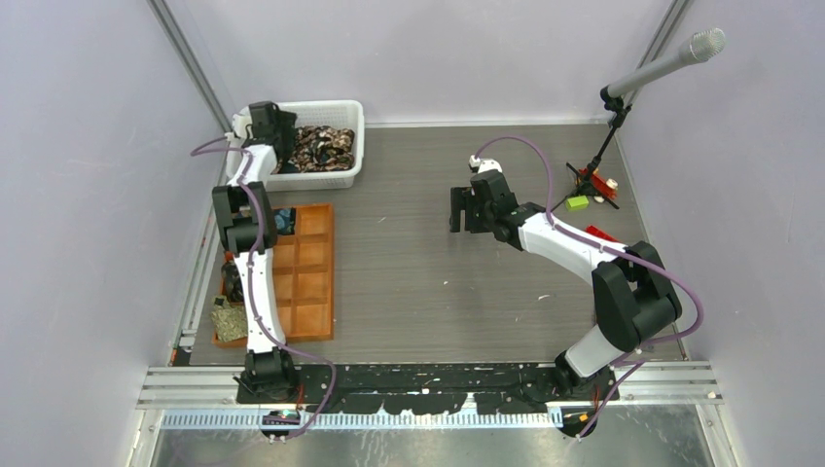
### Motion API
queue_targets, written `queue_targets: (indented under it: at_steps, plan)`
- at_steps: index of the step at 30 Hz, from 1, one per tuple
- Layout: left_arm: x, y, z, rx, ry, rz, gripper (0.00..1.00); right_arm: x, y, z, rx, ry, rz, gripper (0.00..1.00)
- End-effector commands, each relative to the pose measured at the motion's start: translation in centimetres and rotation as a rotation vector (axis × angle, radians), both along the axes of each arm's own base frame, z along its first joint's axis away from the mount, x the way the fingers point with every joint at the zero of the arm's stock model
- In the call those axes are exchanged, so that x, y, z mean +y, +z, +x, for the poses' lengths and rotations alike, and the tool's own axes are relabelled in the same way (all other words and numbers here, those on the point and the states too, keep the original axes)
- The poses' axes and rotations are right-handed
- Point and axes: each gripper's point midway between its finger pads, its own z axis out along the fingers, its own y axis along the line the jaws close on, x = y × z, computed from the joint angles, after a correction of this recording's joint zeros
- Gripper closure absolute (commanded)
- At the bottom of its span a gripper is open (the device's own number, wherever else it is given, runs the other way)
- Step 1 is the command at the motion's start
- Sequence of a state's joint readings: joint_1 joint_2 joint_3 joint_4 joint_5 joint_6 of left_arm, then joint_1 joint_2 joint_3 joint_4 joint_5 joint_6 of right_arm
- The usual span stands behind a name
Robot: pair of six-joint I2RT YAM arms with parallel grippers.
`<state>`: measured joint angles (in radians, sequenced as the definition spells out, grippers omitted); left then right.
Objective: Roll the ties
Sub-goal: Pick up the tie from the bin.
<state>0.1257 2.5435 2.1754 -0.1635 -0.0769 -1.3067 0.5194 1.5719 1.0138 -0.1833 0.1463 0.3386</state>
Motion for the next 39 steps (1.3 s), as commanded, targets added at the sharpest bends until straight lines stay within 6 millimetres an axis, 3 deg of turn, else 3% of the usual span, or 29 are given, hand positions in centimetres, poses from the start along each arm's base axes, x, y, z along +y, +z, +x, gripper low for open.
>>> queue_targets:
  at_steps: [1,9,21,33,39]
  plan:
    - [0.9,8.2,-0.4,-0.130,0.020,0.026,0.25,0.6,1.8,1.2,-0.041,0.001,0.028,0.19]
    - [1.2,9.8,-1.9,-0.128,0.039,0.041,0.25,0.7,1.7,1.2,-0.039,0.002,0.027,0.19]
    - [1.9,6.6,-3.0,-0.036,0.057,0.023,0.28,0.8,1.7,1.2,-0.036,0.004,0.028,0.19]
    - [2.0,4.7,-0.5,-0.009,0.029,0.018,0.33,0.8,1.5,1.3,-0.028,0.007,0.025,0.20]
    - [2.1,3.8,-1.2,0.021,0.036,0.021,0.31,0.9,1.4,1.3,-0.023,0.008,0.023,0.20]
